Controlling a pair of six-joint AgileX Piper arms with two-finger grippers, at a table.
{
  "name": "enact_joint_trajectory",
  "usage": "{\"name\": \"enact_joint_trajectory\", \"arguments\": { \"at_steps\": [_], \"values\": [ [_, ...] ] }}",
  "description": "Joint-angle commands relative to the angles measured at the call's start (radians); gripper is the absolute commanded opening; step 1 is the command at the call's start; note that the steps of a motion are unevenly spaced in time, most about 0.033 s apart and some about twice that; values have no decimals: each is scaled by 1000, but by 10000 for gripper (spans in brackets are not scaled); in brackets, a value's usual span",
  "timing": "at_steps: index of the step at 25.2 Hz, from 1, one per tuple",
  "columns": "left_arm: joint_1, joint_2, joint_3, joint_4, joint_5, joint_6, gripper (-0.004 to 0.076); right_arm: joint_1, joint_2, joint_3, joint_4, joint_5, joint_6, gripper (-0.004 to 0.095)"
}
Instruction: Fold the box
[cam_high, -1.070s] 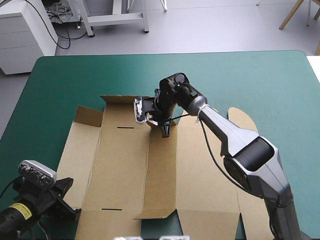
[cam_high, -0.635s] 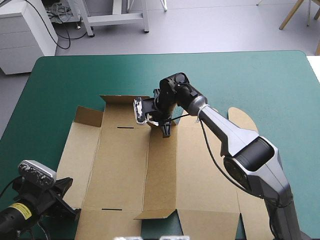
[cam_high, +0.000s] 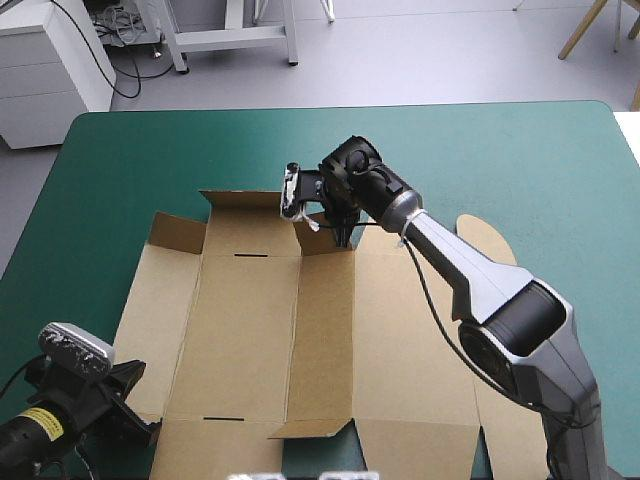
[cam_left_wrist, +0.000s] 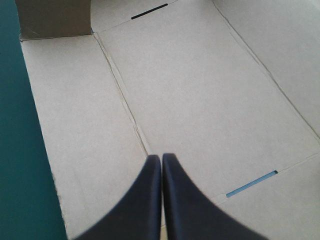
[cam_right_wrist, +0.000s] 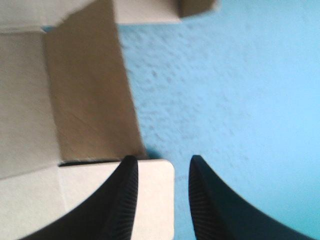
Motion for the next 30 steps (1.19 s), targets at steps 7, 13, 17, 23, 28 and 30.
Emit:
{"name": "enact_joint_trajectory", "arguments": {
  "at_steps": [7,13,17,23,28,30],
  "values": [
    [-2,8,-31,-5,-49,-12,-10,-323,-317,1,132,60,473,-19],
    [-2,10,-31,-5,-49,-36,-10,-543,-538,156,271,60,550,-19],
    [-2,10,-31,-5,-49,-36,-10,-689,-799,459,302,60,595,-19],
    [-2,10,-31,-5,-59,-36,-10,-746,-1121,799,302,47,703,-19],
    [-2,10,-31,-5,-86,-36,-10,-746,-1385,1059,309,18,765,-19],
    [-2,10,-31,-5,-86,-36,-10,-746,-1490,1138,309,18,779,-19]
  ]
}}
